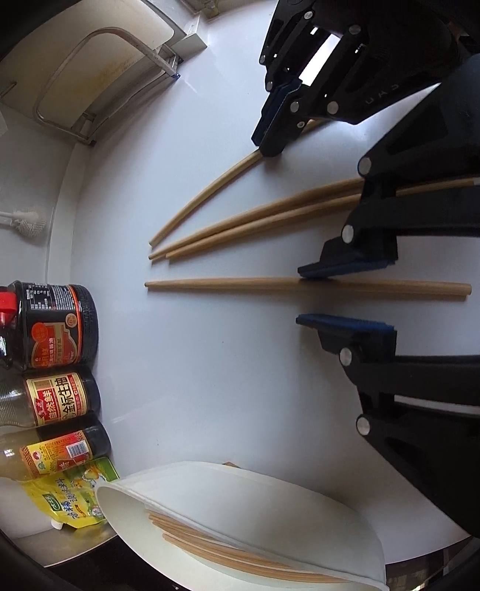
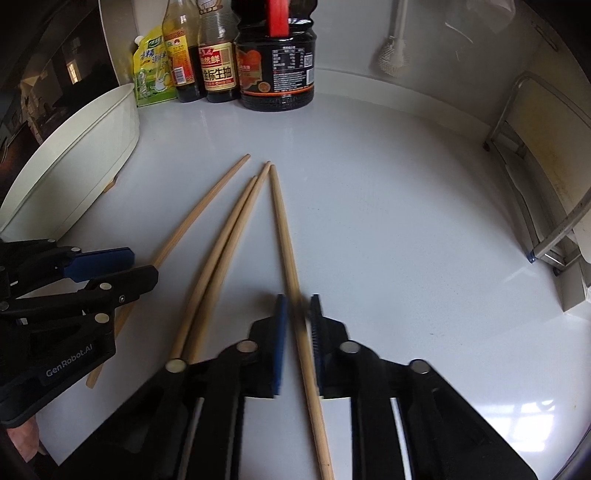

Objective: Organize utensils
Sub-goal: 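Close the left tool on one chopstick while the right tool grasps another from the pile, then lift both held chopsticks and carry them over the white basin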

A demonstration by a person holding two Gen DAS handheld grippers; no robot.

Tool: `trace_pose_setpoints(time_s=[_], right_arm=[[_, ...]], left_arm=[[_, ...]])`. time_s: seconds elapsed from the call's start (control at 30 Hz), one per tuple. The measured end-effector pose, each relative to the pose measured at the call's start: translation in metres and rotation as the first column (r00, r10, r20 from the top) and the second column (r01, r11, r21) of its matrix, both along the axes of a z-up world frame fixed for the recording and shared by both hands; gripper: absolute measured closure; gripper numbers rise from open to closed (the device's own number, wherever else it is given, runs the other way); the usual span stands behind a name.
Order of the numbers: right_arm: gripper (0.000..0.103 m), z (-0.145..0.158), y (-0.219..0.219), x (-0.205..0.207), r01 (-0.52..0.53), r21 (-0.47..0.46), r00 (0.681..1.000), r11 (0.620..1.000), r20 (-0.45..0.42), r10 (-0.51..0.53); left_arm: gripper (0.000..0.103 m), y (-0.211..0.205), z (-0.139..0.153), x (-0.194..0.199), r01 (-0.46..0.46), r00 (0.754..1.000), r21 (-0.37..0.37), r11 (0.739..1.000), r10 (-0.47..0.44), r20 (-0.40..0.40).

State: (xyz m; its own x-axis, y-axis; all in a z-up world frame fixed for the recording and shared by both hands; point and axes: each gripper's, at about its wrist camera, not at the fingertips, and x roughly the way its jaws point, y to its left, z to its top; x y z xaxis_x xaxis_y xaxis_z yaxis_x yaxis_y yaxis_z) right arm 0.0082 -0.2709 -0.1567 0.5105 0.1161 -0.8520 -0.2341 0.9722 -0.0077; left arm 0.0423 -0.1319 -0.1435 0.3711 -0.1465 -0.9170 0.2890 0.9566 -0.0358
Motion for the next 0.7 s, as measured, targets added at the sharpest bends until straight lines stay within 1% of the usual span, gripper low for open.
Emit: trace_pose_setpoints(time_s=[0.03,0.13,0.23,0.33,0.43,0.57,0.7], right_arm=[[0.097,0.000,0.001,-0.001,-0.002,0.009,1.000,1.000,-0.005,0.002],[0.097,0.002,-0.001,-0.004,0.025,0.045,1.000,0.999,-0.016,-0.025],[0.097,0.012,-0.008,-0.008,0.078,0.089,0.997,0.993,-0.017,-0.077],[0.097,0.028,-0.014,-0.013,0.131,0.126,0.991,0.983,-0.004,-0.132],[0.097,0.050,-0.014,-0.017,0.161,0.160,0.986,0.974,0.020,-0.166],[0.097,0.078,0.001,-0.018,0.165,0.195,0.982,0.967,0.054,-0.179],[0.097,0.104,0.030,-0.013,0.146,0.244,0.981,0.959,0.090,-0.172]], left_arm=[[0.095,-0.001,0.000,-0.001,0.010,1.000,-0.009,1.000,-0.010,-0.011],[0.095,0.000,0.001,-0.003,0.025,0.999,-0.025,0.999,-0.026,-0.037],[0.095,0.005,0.009,-0.005,0.035,0.999,-0.037,0.999,-0.036,-0.038],[0.095,0.012,0.026,-0.006,0.055,0.998,-0.047,0.997,-0.056,-0.021],[0.095,0.025,0.048,-0.010,0.071,0.997,-0.076,0.995,-0.071,0.002],[0.095,0.055,0.078,-0.007,0.059,0.998,-0.095,0.994,-0.055,0.044],[0.095,0.095,0.107,0.004,0.028,0.995,-0.120,0.992,-0.017,0.095]])
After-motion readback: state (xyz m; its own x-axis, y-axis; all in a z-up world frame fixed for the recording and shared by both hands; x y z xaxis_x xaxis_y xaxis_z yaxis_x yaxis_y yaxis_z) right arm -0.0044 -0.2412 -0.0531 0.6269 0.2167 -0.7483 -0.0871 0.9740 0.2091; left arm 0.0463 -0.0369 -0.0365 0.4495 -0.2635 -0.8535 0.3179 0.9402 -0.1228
